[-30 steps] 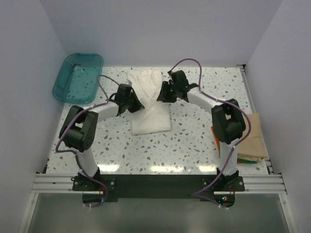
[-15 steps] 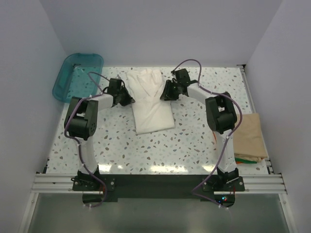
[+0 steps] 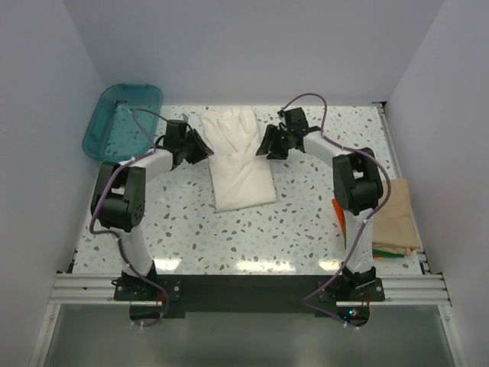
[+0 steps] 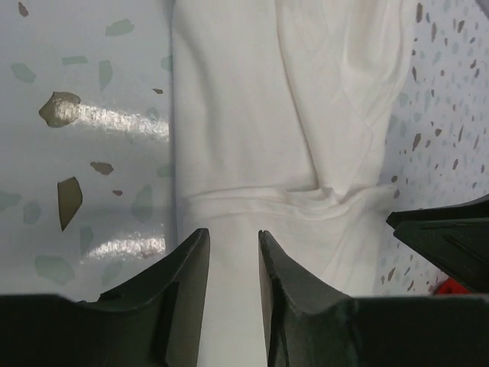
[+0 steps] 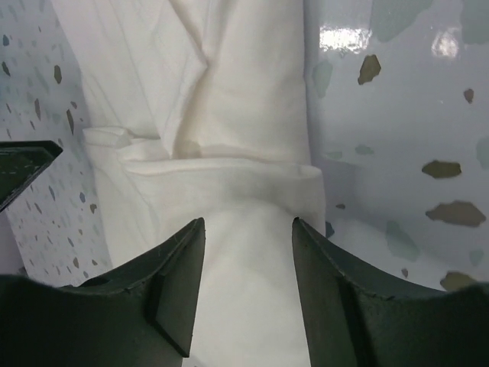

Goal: Fold and stack the t-shirts
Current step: Fold the tshirt

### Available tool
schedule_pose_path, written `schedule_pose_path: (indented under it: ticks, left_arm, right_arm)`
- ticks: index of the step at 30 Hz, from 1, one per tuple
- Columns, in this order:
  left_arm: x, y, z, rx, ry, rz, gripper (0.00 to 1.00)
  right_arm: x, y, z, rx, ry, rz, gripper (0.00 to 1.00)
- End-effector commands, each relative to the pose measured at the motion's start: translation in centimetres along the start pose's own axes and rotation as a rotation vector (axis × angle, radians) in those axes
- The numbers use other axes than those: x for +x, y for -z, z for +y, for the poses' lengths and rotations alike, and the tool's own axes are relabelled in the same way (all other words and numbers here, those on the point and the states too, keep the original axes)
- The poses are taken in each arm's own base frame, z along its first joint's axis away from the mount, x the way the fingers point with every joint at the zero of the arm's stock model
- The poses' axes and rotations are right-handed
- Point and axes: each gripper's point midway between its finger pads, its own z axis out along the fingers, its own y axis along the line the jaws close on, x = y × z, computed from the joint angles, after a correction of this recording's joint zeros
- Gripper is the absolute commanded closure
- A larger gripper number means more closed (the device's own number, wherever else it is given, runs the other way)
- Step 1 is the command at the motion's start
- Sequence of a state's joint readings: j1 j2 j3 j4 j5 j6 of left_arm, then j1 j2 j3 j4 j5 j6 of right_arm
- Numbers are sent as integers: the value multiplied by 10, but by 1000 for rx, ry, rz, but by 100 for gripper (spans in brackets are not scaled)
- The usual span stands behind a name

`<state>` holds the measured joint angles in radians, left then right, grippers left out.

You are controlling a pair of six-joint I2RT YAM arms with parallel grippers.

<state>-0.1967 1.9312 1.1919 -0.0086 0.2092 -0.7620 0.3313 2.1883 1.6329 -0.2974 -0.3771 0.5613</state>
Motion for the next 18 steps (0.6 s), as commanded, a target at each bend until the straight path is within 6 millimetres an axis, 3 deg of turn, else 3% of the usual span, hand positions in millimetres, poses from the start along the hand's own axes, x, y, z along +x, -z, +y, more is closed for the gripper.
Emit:
schedule_pose_path:
  ticks: [1,3,4,5,6,7,8,10,11,13,14,18]
  left_arm:
    - [-32,55,-32,76,-39,-137,62]
    - [-8,64,-14,39,-20,-119,60]
    - [-5,77,-16,44,-20,-132,60]
    - [18,78,-2,17,-16,-99,60]
    - [27,83,-1,24,-19,-94,59]
    - [33,92,-6,44,-30,-101,59]
    - [57,92,0,25,-42,-65,59]
    - [72,102,-6,47,-59,-56,59]
    - [93,103,0,41,-60,-21,57]
    - [103,111,-6,91,-55,-25,53]
    - [119,112,3,90,-35,9,52]
    - [135,116,10,116,-22,24,47]
  right_arm:
    - [-18,58,18,35,43,-100,45]
    - [-15,79,24,35,37,-129,45]
    - [0,79,10,66,21,-110,45]
    - [8,82,8,72,13,-105,45]
    - [11,95,12,63,14,-124,45]
    - [31,92,3,64,2,-93,45]
    - [39,96,1,63,1,-90,45]
    - [64,102,-7,83,13,-72,45]
    - [71,103,-11,96,16,-70,45]
    - [97,103,-20,104,21,-37,45]
    - [100,106,-20,105,22,-44,45]
    - [125,98,-28,100,7,-10,45]
